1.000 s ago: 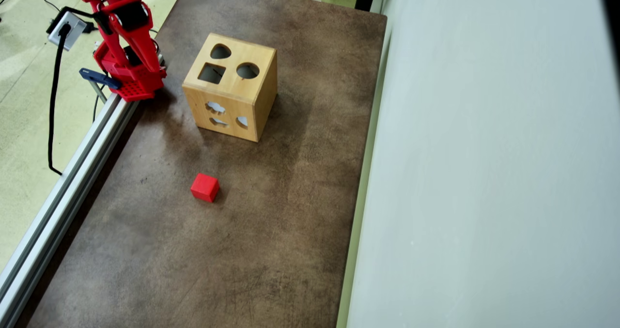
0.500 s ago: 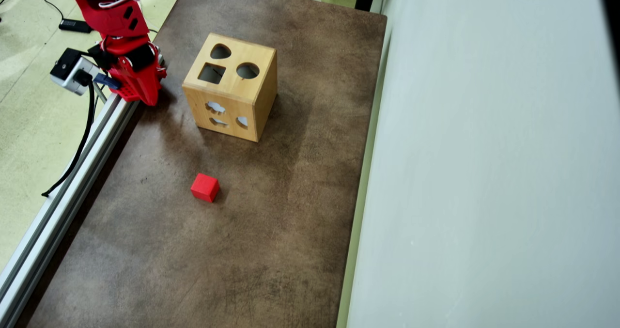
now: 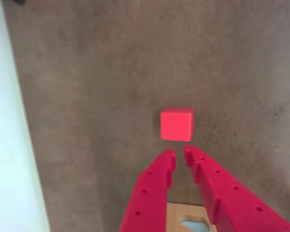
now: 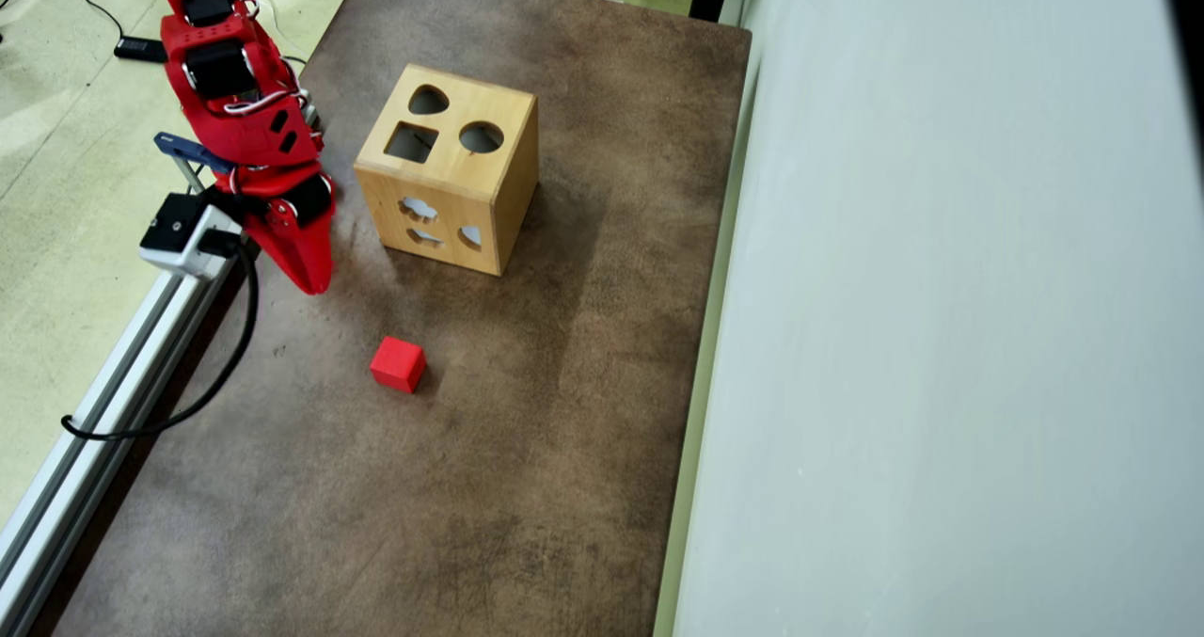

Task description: Pick and place the red cube on the square hole

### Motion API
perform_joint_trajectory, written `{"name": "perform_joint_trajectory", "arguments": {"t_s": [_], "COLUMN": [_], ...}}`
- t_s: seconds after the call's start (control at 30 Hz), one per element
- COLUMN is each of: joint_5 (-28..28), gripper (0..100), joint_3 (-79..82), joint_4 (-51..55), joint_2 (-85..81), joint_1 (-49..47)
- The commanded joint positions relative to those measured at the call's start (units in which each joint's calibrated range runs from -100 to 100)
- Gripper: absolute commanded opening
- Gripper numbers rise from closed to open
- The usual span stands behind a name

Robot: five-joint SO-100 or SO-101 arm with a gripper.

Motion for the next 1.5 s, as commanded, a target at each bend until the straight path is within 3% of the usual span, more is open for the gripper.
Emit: {"name": "perform_joint_trajectory", "arguments": {"t_s": [0.0, 0.47, 1.17, 1.27, 1.47], "joint_5": [1.7, 1.8, 1.7, 1.8, 1.8], "gripper": [4, 4, 5, 10, 30], "joint_3": [-2.4, -2.2, -2.3, -2.3, -2.1], "joint_4": [-1.2, -2.6, 3.6, 4.3, 4.4], "joint_2": [1.4, 5.2, 5.2, 5.2, 5.3], "joint_1": [-1.3, -9.6, -8.7, -7.8, -4.9]}}
